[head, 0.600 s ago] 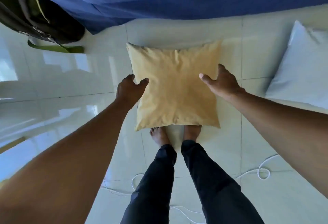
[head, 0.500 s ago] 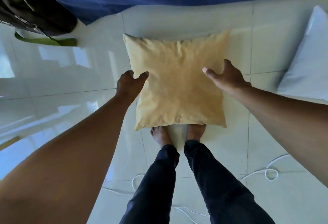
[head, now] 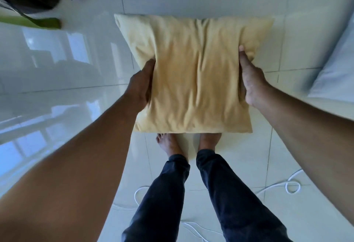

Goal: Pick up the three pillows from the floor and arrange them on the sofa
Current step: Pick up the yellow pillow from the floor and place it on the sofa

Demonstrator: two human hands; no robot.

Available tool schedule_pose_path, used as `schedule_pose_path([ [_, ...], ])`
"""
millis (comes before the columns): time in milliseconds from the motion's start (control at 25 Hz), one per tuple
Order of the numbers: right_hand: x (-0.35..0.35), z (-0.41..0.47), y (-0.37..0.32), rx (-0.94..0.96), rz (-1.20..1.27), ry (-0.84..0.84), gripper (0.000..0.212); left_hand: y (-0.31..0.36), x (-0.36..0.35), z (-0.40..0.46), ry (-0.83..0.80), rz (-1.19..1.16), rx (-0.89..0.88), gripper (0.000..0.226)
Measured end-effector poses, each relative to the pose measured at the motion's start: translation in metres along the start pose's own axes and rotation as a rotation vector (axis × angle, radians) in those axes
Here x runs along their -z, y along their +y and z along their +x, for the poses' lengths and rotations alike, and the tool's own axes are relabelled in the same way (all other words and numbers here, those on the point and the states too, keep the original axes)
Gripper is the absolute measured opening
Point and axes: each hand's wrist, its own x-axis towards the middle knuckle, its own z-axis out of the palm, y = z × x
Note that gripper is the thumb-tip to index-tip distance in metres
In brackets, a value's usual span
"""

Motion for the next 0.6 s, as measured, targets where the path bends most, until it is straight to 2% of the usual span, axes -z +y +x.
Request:
schedule_pose_path([
  [80,0.016,-0.041,-0.012,0.02,0.015,-0.009,0.091,0.011,0.004,-0.048,-0.022,-0.012,-0.02,0.057],
  [160,0.034,-0.087,-0.029,0.05,0.053,-0.019,0.085,0.028,0.013,-0.1,-0.038,-0.018,-0.052,0.058],
  [240,0.055,-0.142,-0.054,0.106,0.079,-0.028,0.076,0.051,0.022,-0.158,-0.045,-0.018,-0.106,0.063],
  [400,0.103,-0.256,-0.114,0.223,0.134,-0.069,0.079,0.107,0.036,-0.282,-0.028,-0.041,-0.231,0.071],
  [600,0.155,-0.375,-0.194,0.422,0.229,-0.164,0.072,0.174,0.04,-0.413,-0.038,-0.097,-0.414,0.045],
])
